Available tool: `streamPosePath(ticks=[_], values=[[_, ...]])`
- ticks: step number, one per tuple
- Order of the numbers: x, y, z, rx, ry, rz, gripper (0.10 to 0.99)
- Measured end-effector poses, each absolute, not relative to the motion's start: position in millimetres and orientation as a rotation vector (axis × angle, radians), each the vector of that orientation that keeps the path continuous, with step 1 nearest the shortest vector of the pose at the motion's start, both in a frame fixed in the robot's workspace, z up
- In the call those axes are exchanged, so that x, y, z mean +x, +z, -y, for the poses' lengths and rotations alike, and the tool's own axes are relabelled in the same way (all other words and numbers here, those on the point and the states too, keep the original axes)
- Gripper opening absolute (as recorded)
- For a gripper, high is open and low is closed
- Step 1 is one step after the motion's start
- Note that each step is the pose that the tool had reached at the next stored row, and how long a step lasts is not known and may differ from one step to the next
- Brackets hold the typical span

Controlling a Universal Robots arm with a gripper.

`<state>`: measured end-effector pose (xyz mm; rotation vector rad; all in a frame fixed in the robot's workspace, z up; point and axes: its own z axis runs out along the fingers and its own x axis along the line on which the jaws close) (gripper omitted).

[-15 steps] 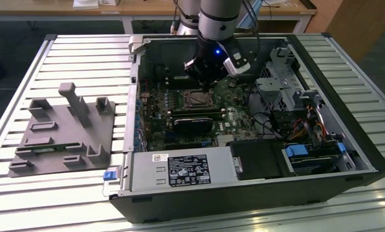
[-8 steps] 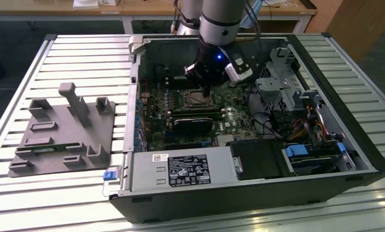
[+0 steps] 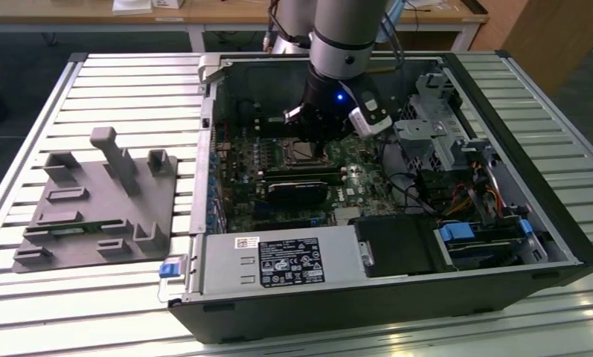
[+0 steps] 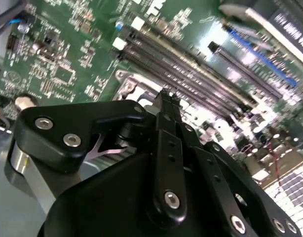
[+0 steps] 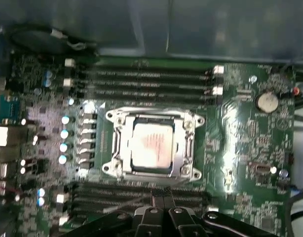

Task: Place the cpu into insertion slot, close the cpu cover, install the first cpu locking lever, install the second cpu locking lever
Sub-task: 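Install the second cpu locking lever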

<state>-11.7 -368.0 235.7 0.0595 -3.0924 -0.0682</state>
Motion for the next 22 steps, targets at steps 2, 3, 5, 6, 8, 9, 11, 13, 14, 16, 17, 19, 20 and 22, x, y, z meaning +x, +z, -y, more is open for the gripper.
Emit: streamPosePath(ticks=[2,3,5,6,8,9,11,13,14,16,17,19,20,22], values=[[-12,236,370,0.059,-0.068,3.088,0.106],[-12,235,370,0.059,-0.069,3.087,0.106],[-16,235,371,0.059,-0.074,3.087,0.106],[-20,235,372,0.06,-0.078,3.087,0.106],[-26,235,372,0.06,-0.084,3.087,0.106],[-28,235,372,0.06,-0.088,3.087,0.106],[-31,235,372,0.06,-0.094,3.087,0.106],[-32,235,373,0.06,-0.105,3.087,0.106],[-32,234,374,0.061,-0.114,3.086,0.106],[-33,234,377,0.061,-0.133,3.085,0.106],[-33,234,378,0.061,-0.141,3.084,0.106],[-35,234,381,0.061,-0.155,3.084,0.106],[-37,234,382,0.061,-0.159,3.084,0.106],[-40,233,384,0.062,-0.165,3.083,0.106]])
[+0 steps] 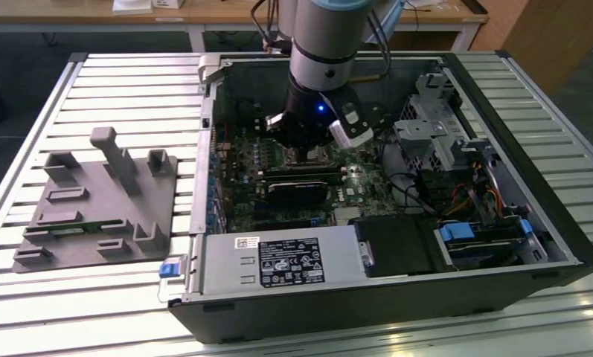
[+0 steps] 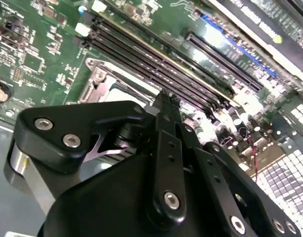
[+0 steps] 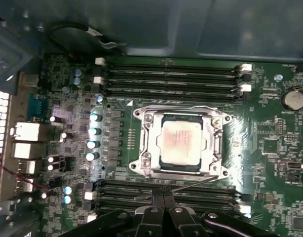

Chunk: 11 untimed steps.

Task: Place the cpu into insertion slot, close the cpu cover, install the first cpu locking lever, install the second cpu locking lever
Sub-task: 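Install the second cpu locking lever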

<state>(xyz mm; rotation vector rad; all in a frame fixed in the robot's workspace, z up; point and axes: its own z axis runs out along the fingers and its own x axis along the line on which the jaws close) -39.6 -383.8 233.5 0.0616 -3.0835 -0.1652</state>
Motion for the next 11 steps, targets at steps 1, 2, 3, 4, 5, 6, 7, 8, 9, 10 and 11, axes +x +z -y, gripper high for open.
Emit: streamPosePath(ticks=[1,2,3,4,5,6,7,8,9,10,11], values=[[-41,233,384,0.062,-0.168,3.083,0.106],[-41,233,385,0.062,-0.169,3.083,0.106],[-41,232,385,0.062,-0.171,3.083,0.106],[-41,231,385,0.062,-0.171,3.083,0.106],[-41,229,385,0.062,-0.172,3.083,0.106],[-41,227,385,0.062,-0.173,3.083,0.106],[-41,226,385,0.062,-0.175,3.083,0.106],[-41,224,385,0.062,-0.176,3.083,0.106],[-41,223,385,0.062,-0.178,3.083,0.106],[-41,222,385,0.062,-0.184,3.082,0.106],[-42,222,386,0.063,-0.199,3.082,0.106]])
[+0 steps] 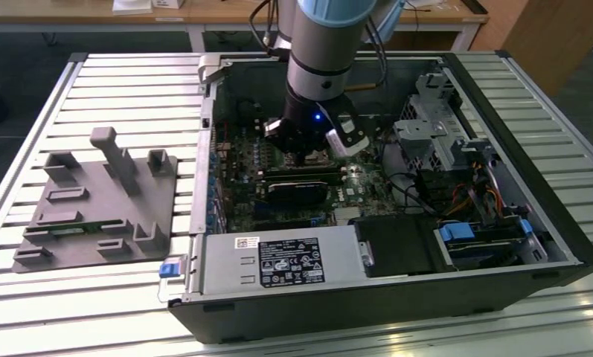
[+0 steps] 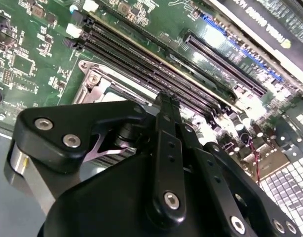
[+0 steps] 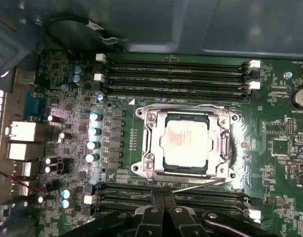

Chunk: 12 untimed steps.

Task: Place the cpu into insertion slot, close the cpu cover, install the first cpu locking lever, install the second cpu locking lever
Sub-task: 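Install the second cpu locking lever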

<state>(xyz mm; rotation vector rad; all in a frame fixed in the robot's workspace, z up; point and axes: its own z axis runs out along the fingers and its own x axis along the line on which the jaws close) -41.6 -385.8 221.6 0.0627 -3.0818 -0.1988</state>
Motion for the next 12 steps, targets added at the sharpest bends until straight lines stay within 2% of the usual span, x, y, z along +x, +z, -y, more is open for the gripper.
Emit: streamPosePath(ticks=[4,12], values=[[-44.0,221.5,391.2,0.063,-0.241,3.079,0.106],[-50.9,218.7,395.5,0.064,-0.265,3.078,0.106]])
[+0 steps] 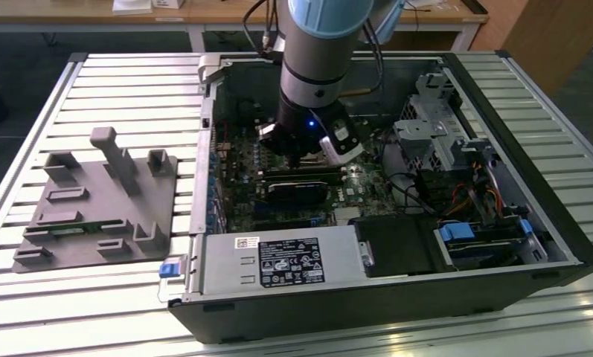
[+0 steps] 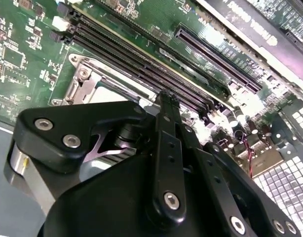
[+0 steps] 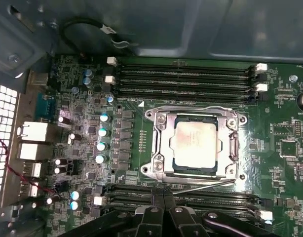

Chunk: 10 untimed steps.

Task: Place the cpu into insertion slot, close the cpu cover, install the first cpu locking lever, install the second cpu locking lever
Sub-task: 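Install the second cpu locking lever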

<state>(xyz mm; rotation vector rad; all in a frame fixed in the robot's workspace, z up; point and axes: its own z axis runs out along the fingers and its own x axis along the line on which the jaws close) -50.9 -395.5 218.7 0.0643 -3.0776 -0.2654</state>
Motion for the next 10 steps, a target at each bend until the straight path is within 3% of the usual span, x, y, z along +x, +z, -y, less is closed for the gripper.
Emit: streamPosePath(ticks=[10], values=[[-51.1,209.2,398.7,0.066,-0.322,3.073,0.106]])
